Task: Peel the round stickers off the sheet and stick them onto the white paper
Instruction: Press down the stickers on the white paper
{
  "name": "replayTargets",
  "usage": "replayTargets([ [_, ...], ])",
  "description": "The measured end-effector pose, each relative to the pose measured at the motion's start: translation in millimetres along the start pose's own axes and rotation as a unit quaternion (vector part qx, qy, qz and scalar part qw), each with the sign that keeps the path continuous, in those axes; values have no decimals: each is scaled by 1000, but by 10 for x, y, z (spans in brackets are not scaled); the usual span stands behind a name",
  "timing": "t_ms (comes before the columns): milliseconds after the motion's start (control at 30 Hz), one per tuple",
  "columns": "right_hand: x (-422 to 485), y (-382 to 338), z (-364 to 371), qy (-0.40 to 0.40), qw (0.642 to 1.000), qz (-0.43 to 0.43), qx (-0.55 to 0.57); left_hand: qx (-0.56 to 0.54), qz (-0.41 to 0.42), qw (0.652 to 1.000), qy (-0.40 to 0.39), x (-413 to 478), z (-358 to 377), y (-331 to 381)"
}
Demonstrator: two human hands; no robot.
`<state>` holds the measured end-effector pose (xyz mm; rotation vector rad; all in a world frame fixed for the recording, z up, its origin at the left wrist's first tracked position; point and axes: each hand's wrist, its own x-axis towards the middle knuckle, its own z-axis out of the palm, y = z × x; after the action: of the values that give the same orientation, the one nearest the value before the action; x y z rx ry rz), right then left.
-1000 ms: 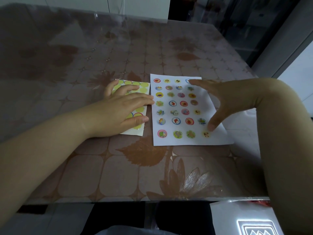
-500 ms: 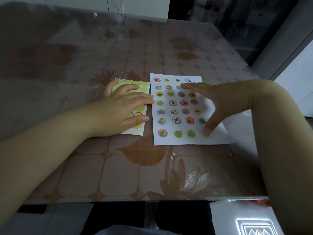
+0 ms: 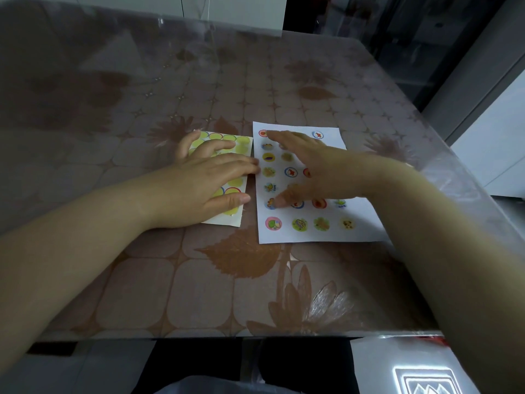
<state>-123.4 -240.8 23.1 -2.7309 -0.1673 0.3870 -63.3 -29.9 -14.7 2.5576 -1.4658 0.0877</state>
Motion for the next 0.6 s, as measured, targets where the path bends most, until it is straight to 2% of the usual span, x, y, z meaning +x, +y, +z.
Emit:
replayTargets([
  [333,-45,18,-33,13,998,13,55,-6,6,1000,8,-8,-6,11],
  [600,-77,263,-254,147,976,44,156,-26,26,998,60,12,-51,26],
])
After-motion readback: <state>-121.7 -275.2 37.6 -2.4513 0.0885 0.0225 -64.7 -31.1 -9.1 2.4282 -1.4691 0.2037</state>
